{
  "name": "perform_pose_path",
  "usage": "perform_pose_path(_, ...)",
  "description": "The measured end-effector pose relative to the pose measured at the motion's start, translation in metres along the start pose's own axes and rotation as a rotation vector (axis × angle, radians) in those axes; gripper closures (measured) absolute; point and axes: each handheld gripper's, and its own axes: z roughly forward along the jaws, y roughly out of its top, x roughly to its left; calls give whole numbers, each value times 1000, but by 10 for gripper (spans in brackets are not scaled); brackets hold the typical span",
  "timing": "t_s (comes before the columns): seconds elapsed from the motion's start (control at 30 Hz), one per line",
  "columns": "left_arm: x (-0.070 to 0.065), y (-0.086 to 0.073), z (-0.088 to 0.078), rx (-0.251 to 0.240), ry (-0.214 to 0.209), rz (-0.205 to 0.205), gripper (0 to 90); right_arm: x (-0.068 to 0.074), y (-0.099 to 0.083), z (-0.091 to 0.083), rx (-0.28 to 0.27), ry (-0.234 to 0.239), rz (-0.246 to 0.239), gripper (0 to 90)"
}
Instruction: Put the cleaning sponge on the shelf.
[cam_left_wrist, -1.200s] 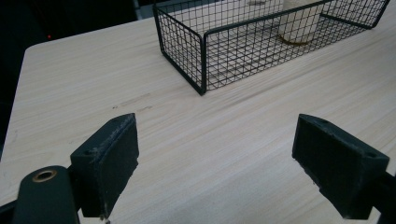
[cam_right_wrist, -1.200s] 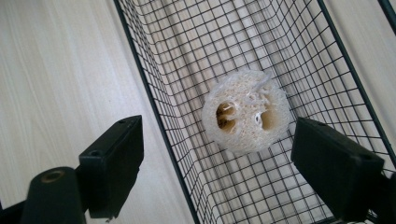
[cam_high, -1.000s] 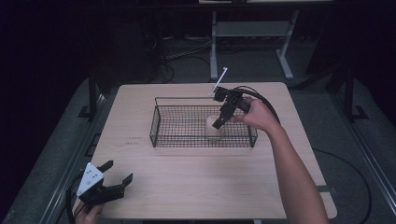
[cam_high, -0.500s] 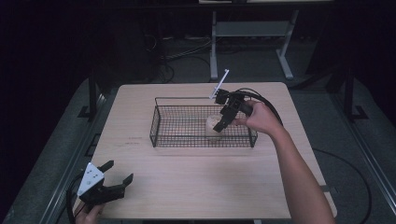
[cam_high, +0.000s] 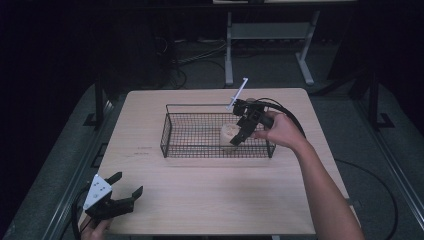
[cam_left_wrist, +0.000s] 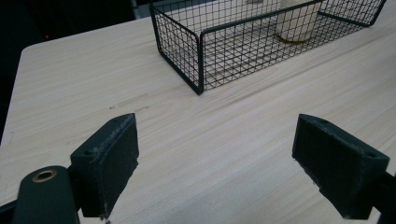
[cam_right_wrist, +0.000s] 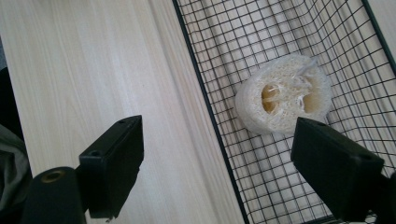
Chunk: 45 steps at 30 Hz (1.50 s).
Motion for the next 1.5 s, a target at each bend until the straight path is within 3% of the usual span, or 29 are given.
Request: perform_pose_path(1.5, -2, 0, 2, 6, -7, 4, 138, 28, -47, 5, -5, 18, -8, 167)
